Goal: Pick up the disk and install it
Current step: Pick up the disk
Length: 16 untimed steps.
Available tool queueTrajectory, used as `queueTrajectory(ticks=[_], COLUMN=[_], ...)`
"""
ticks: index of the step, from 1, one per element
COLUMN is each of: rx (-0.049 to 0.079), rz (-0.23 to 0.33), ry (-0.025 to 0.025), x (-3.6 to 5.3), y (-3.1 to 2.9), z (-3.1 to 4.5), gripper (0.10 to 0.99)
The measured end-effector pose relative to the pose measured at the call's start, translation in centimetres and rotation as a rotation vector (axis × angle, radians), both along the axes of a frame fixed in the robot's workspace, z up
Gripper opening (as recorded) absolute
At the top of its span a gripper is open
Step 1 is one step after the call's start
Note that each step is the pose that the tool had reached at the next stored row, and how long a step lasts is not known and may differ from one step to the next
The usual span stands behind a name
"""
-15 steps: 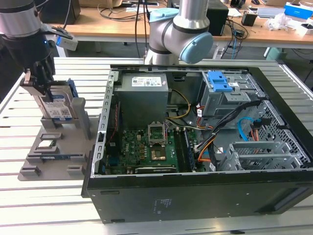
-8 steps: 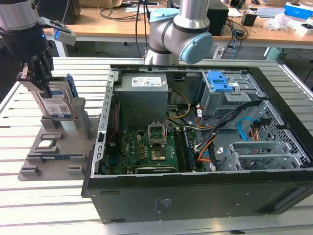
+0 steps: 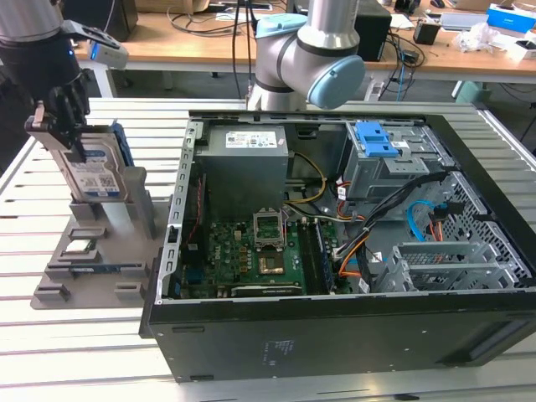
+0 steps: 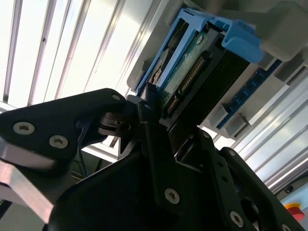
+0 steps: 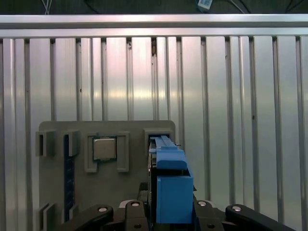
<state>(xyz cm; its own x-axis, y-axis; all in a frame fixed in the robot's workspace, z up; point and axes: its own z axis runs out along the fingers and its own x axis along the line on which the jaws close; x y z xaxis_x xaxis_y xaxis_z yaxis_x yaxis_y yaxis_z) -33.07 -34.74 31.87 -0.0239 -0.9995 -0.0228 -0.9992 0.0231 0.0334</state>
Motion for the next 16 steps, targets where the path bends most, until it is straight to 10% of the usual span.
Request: queueTrajectory(ticks=[16], rx=[0.0], rz=[0.0], ry=[0.0], x=[0.0], y=[0.04], z=[2.88], gripper=[0.361])
